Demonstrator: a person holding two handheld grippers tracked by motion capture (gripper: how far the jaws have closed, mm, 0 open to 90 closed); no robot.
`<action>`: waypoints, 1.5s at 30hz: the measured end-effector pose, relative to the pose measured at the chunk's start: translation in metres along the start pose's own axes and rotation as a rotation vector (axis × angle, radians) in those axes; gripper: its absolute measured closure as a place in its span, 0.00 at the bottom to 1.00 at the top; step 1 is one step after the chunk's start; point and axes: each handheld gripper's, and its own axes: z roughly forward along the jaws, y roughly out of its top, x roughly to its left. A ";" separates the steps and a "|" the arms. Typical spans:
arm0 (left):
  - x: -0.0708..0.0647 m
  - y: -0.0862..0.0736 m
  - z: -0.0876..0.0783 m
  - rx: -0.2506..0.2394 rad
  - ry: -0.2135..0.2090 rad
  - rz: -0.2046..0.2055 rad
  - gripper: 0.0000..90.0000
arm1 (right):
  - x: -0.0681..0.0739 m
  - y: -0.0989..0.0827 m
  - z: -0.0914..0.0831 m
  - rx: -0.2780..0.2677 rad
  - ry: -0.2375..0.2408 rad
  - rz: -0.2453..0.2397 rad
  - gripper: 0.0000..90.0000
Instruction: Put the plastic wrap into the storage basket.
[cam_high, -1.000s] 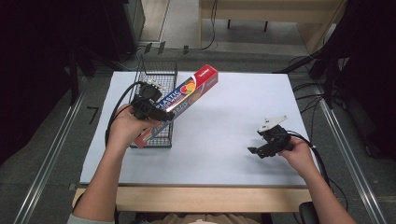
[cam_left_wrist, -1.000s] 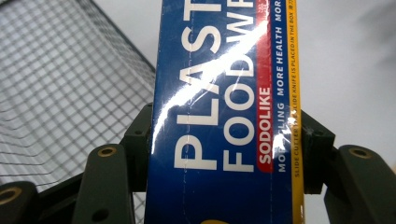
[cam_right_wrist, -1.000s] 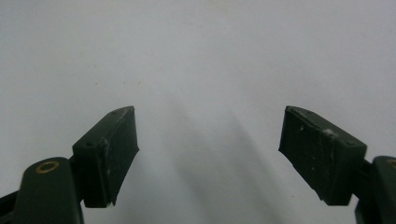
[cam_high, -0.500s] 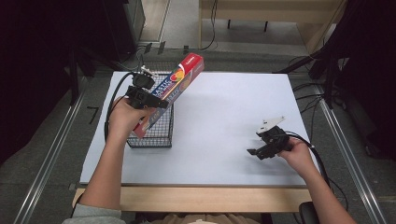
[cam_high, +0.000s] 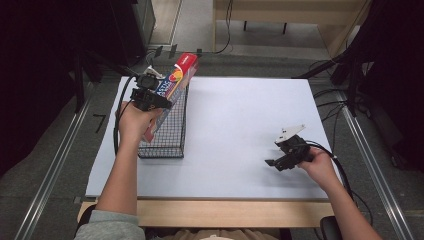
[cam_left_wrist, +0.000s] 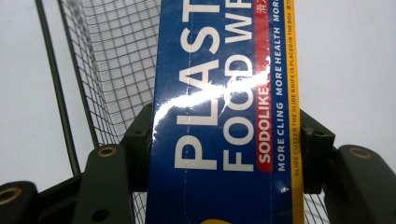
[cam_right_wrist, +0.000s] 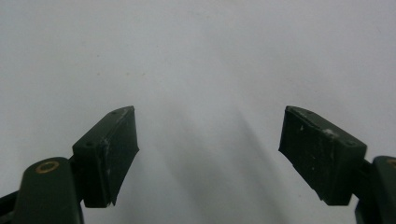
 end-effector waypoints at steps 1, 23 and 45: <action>0.001 0.001 0.002 0.001 0.010 -0.010 0.44 | 0.000 0.000 0.000 0.001 0.000 0.000 0.22; 0.003 -0.002 0.039 0.072 0.083 -0.103 0.44 | 0.001 0.000 -0.001 -0.004 -0.008 -0.007 0.22; -0.005 -0.008 0.064 0.139 0.067 -0.096 0.42 | 0.002 0.000 0.000 0.001 -0.002 -0.025 0.22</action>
